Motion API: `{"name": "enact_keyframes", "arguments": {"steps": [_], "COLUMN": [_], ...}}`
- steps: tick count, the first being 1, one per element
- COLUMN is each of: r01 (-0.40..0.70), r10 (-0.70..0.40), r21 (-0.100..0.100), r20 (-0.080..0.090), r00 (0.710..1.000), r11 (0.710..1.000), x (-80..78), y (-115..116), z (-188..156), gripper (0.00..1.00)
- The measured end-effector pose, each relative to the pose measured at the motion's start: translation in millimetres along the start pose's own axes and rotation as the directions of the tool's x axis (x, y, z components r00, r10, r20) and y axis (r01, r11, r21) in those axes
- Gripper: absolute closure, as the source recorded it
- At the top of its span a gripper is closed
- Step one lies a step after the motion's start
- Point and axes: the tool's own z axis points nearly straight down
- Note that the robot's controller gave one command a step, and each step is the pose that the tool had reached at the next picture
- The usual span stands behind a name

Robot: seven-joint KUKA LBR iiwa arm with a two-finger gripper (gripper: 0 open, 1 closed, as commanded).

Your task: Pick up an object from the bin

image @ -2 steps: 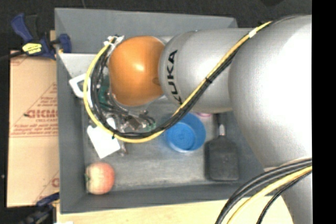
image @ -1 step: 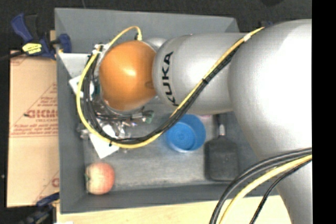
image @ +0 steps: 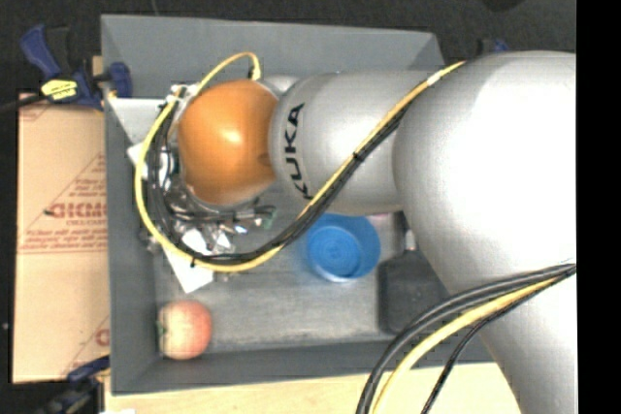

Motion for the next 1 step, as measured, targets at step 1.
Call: {"name": "enact_keyframes", "arguments": {"steps": [1], "r01": [0.469], "r10": [-0.469], "r21": [0.001], "r20": [0.006], "r00": [0.883], "r11": [0.883], "x": [-1.9], "y": [16.4], "z": [-0.2], "gripper": [1.00]}}
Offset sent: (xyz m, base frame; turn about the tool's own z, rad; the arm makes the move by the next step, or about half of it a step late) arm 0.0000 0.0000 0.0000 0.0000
